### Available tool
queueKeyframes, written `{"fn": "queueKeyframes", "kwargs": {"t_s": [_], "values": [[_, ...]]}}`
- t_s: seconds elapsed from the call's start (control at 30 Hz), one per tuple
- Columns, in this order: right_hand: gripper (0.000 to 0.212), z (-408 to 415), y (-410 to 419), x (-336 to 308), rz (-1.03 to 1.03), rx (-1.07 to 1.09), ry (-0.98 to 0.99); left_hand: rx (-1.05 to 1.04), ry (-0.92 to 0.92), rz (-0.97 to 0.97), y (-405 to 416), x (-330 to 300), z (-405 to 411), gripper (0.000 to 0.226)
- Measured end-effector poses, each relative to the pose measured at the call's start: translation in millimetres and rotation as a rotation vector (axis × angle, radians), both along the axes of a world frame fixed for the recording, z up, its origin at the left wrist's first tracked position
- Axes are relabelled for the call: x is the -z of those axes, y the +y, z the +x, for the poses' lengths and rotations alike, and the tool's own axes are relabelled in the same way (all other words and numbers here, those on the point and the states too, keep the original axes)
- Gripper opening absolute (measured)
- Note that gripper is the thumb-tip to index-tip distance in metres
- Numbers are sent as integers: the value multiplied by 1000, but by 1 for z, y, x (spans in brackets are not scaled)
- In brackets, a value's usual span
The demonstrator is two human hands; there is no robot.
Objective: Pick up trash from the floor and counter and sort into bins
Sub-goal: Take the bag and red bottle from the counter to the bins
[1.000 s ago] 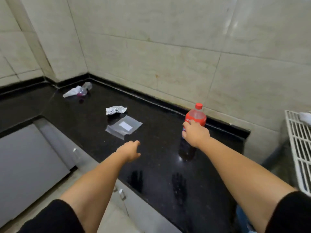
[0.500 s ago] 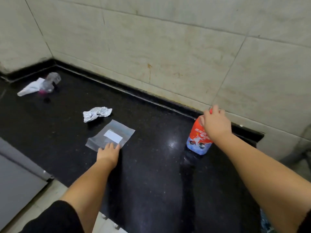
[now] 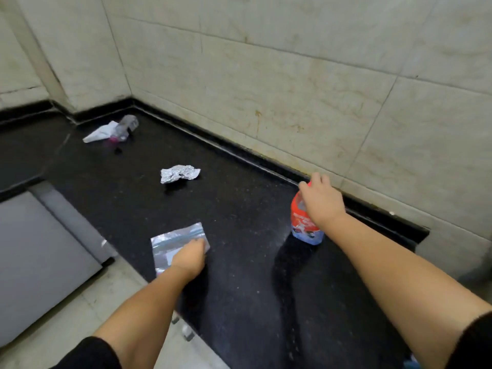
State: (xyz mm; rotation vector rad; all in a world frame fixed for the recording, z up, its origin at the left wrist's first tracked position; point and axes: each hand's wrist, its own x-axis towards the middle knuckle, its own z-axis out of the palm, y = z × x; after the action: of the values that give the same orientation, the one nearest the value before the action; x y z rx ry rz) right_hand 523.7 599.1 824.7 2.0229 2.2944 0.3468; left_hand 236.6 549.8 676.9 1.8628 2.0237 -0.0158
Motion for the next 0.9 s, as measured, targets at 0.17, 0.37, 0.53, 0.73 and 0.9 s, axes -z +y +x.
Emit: {"fn": "queueKeyframes", "kwargs": {"t_s": [0.17,0.37,0.53,0.73,0.9], "values": [[27,-62,-16,-3,45,-261,128,-206,-38,243,-47,-51,-8,11],[22,-167,-90,-4,-19,-598,260,-618,-48,364,-188,-77,-69,16],[31,-274,-197,8,-124,-912,316,-992,-25,332,-370,-72,-125,12],[25,-379,-366,41,-321,-1257,276,-1436,-1,302,-596,-56,-133,13],[30,-439,-518,85,-443,-1452,162,-1693,-34,216,-749,-26,-114,17]]}}
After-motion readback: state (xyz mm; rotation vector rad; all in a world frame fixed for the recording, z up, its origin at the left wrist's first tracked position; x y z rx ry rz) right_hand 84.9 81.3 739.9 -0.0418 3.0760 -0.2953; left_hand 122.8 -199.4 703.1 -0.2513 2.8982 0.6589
